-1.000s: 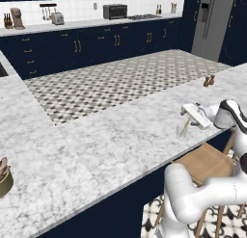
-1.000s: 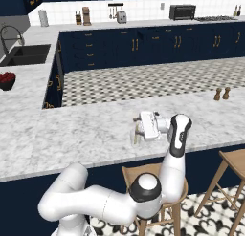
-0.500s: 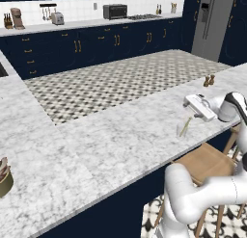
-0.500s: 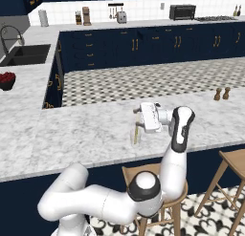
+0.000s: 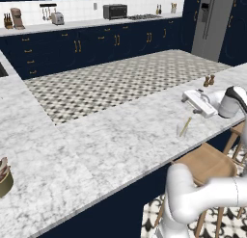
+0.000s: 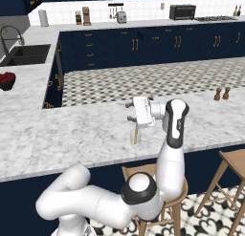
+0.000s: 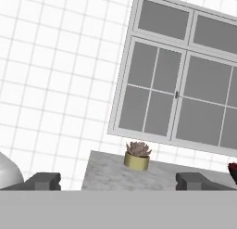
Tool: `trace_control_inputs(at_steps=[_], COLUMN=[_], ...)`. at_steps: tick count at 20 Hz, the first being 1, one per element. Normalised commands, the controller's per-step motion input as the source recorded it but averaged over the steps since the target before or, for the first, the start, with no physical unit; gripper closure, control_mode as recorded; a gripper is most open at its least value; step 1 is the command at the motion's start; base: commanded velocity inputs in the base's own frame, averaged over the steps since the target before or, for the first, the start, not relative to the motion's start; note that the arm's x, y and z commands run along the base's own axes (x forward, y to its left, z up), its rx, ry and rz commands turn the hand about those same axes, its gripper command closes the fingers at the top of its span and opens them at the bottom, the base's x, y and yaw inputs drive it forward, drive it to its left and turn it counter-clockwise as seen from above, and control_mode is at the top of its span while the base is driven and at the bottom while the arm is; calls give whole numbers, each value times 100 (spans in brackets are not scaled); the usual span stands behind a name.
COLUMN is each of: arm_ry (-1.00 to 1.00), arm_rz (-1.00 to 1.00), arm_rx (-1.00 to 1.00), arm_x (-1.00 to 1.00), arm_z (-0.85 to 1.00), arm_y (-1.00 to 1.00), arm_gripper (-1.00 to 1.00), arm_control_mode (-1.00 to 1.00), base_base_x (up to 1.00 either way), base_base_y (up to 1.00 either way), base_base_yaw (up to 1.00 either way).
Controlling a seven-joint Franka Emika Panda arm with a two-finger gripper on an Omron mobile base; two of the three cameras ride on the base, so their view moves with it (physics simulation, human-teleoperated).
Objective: Take a straw from the drawer in front and place it inside the glass cup on the dining counter.
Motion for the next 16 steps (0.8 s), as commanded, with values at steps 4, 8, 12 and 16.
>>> trace_control_inputs(at_steps=[4,8,12,16], arm_ry=[0,1,4,10], arm_rz=[-7,-7,-5,-3], arm_rx=[0,-4,-2,0], arm_x=[-42,-33,-22,-14], arm_z=[10,1,0,-2], arm_y=[36,30,25,20], arm_gripper=[-100,-100,-100,-100], arm_control_mode=[-100,-100,-100,-100], base_base_x=[0,0,0,0], base_base_y=[0,0,0,0], base_base_yaw=[0,0,0,0])
